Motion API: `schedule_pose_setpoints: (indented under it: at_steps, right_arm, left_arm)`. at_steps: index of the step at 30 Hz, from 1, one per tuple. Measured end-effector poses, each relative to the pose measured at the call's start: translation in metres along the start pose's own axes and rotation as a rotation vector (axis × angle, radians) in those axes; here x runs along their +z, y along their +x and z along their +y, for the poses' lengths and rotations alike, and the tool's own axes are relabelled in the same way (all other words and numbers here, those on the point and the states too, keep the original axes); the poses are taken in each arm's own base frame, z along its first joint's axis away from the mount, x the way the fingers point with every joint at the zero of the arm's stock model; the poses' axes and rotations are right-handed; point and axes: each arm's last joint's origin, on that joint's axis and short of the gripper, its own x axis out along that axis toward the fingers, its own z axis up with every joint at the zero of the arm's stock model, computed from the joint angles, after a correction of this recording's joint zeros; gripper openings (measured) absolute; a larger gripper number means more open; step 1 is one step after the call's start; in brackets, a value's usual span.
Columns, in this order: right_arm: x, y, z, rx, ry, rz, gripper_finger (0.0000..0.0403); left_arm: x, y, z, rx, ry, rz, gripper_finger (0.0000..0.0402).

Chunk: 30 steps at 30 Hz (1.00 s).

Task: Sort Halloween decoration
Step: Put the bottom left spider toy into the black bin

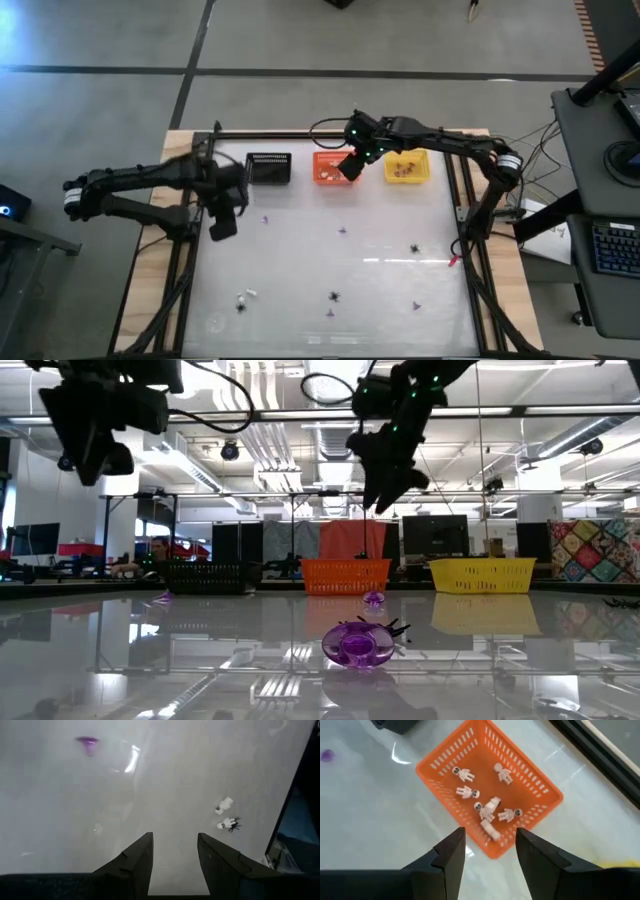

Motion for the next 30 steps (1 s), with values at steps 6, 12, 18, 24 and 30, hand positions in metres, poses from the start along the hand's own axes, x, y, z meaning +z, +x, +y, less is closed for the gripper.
schedule_pose_setpoints:
  at_steps: [6, 12, 18, 24, 30]
  right_arm:
    - [-0.014, -0.033, 0.013, 0.019, 0.035, 0.012, 0.0166]
    - [-0.030, -0.051, 0.030, 0.032, 0.041, 0.058, 0.0167]
    - [-0.045, -0.055, 0.050, 0.040, 0.072, 0.111, 0.0167]
    - [-0.059, -0.057, 0.076, 0.068, 0.072, 0.134, 0.0167]
    - [-0.072, -0.060, 0.096, 0.066, 0.070, 0.133, 0.0167]
  left_arm:
    - [-0.008, 0.025, -0.024, -0.034, 0.037, 0.046, 0.0137]
    - [-0.022, 0.047, -0.054, -0.077, 0.100, 0.087, 0.0137]
    - [-0.038, 0.069, -0.082, -0.157, 0.123, 0.065, 0.0137]
    - [-0.058, 0.094, -0.095, -0.139, 0.019, 0.057, 0.0137]
    - [-0.071, 0.114, -0.103, -0.104, -0.116, 0.087, 0.0137]
